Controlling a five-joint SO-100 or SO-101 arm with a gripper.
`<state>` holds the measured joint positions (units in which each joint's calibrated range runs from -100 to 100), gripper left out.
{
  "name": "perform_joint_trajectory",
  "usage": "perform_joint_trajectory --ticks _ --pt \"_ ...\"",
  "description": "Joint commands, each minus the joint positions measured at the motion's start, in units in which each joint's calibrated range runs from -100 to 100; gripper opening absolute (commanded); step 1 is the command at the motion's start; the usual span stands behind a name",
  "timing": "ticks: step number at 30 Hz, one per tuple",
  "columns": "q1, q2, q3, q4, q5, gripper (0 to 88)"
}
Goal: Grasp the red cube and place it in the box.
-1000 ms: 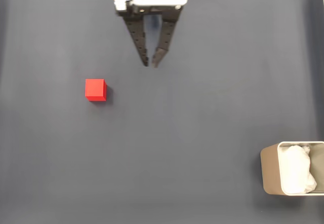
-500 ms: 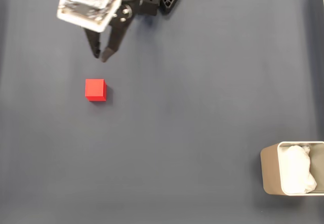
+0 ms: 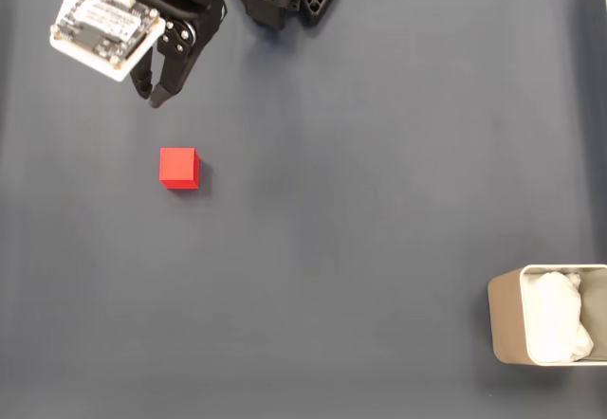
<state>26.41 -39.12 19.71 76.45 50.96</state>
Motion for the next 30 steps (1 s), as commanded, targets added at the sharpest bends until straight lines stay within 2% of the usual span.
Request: perform_joint_trajectory --ticks 1,15,30 --pt "1.1 -0.8 3.4 -4.8 0.8 1.3" --pt "1.6 -1.8 17.3 -16.7 2.1 14.5" --pt "3.1 -1.7 26.2 -24.5 1.6 26.4"
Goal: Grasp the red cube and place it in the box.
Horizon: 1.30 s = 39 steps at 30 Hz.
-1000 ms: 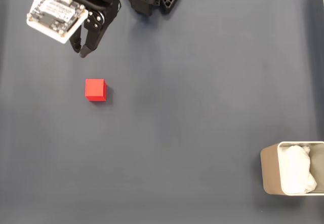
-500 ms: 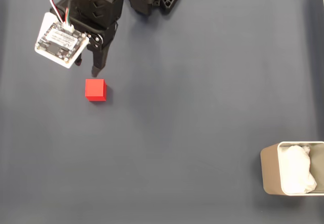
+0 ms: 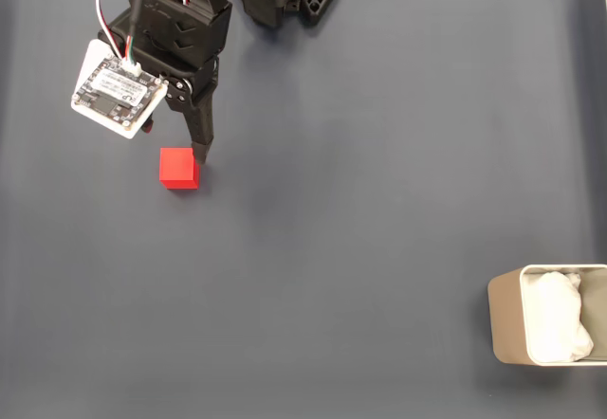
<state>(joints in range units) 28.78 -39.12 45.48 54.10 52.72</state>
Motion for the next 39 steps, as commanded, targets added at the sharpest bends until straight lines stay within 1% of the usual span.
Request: perform_joint_trajectory --ticks 1,6,11,18,39 --pt "0.8 -1.7 1.1 -2.7 -0.1 27.1" --pt "1.4 -1.1 3.0 -5.6 -0.3 32.3" --pt "1.6 0.2 3.7 -6.6 -0.2 35.5" --pt "1.6 0.6 7.3 -12.9 -0.1 41.0" --pt "1.6 5.7 14.7 -22.9 1.1 43.2"
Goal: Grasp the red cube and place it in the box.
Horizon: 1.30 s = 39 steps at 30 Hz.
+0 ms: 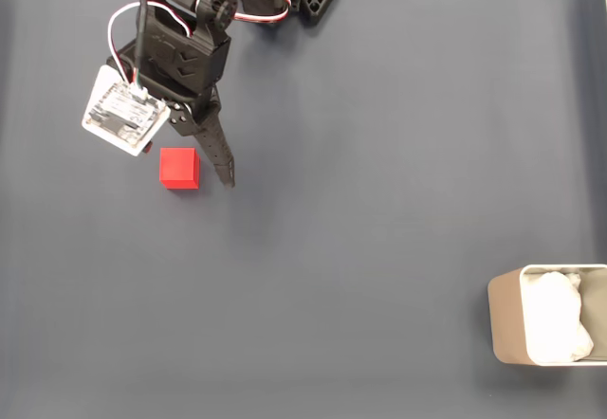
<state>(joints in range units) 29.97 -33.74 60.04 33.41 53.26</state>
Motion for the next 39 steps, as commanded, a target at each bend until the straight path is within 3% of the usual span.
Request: perform_joint_trajectory --ticks 1,39 --pt "0.4 0.6 0.6 -2.8 0.6 43.2" --pt "-0.2 11.3 5.9 -17.3 2.3 44.6"
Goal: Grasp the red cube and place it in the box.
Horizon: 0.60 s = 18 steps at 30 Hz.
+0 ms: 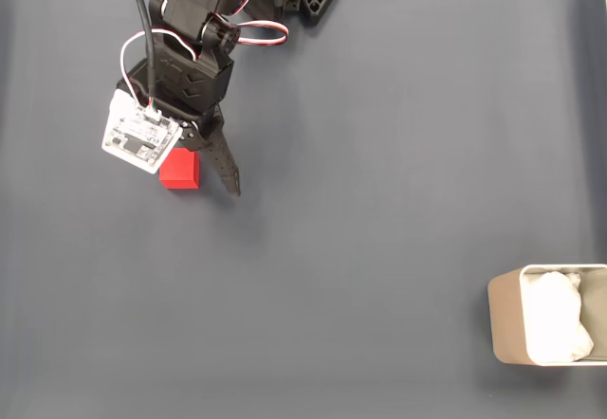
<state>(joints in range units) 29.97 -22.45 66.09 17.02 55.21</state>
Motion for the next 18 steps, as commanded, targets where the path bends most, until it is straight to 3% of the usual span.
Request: perform_joint_trajectory --ticks 1,18 --pt "-0.3 0.1 -0.1 -1.0 0.4 44.6" --pt "-2.7 -2.6 1.9 -0.5 0.7 44.6"
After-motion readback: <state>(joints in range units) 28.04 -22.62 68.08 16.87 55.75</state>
